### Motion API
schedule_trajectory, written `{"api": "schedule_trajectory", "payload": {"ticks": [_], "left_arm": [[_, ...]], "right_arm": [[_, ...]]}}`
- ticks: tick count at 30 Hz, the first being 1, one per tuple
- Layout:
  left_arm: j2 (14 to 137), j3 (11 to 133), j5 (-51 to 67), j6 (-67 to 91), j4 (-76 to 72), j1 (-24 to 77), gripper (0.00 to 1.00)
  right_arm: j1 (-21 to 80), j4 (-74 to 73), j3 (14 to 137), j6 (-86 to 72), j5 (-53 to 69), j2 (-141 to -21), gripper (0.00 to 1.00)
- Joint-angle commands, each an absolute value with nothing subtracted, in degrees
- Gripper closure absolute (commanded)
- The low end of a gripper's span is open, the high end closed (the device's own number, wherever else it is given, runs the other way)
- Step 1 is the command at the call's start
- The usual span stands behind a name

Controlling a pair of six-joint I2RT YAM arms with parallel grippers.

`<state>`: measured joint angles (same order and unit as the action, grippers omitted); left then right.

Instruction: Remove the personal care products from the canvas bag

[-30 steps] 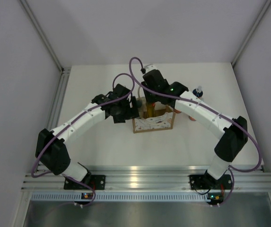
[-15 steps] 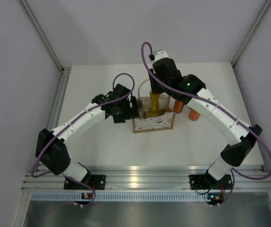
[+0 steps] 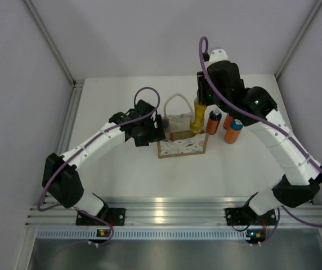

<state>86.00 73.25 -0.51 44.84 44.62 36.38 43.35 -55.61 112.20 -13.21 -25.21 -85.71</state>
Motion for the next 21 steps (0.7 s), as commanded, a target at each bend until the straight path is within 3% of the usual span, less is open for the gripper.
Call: {"api": "schedule_trajectory", "payload": {"ticks": [1, 12, 21], "left_arm": [[86.3, 74.2, -0.5, 44.0, 44.8, 36.5, 0.16], [86.7, 75.1, -0.3, 43.6, 44.9, 36.6, 0.16], [87.8, 75.3, -0.3, 43.1, 44.9, 36.6, 0.16]], "right_arm": [[41.4, -52.0, 115.4, -14.0, -28.6, -79.6, 1.00], [31.3, -52.4, 106.8, -14.9, -26.7, -72.6, 1.00], [23.7, -41.2, 83.5, -15.8, -22.1, -61.8, 1.00]]}}
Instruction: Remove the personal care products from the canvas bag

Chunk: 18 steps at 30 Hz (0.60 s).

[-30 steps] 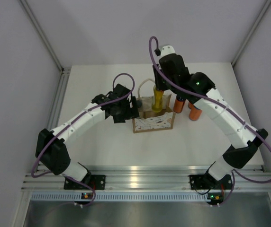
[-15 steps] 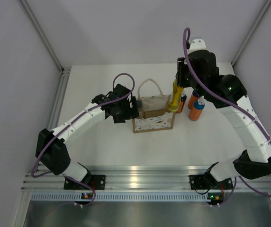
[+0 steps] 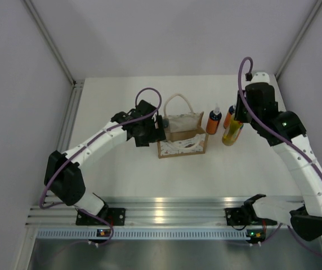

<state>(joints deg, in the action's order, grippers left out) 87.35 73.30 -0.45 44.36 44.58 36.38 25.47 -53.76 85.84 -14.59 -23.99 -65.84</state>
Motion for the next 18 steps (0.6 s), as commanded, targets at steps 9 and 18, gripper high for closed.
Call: {"api": "schedule_trajectory", "payload": {"ticks": [9, 18], "left_arm": [[87.8, 76.2, -0.3, 42.6, 44.9, 36.6, 0.17], [87.3, 77.8, -1.7, 41.4, 46.3, 36.6, 0.17]], "right_arm": [[21.5, -30.5, 62.1, -17.1, -20.3, -53.7, 1.00], [21.4, -25.0, 49.0, -16.9, -19.2, -49.2, 1.00]]}}
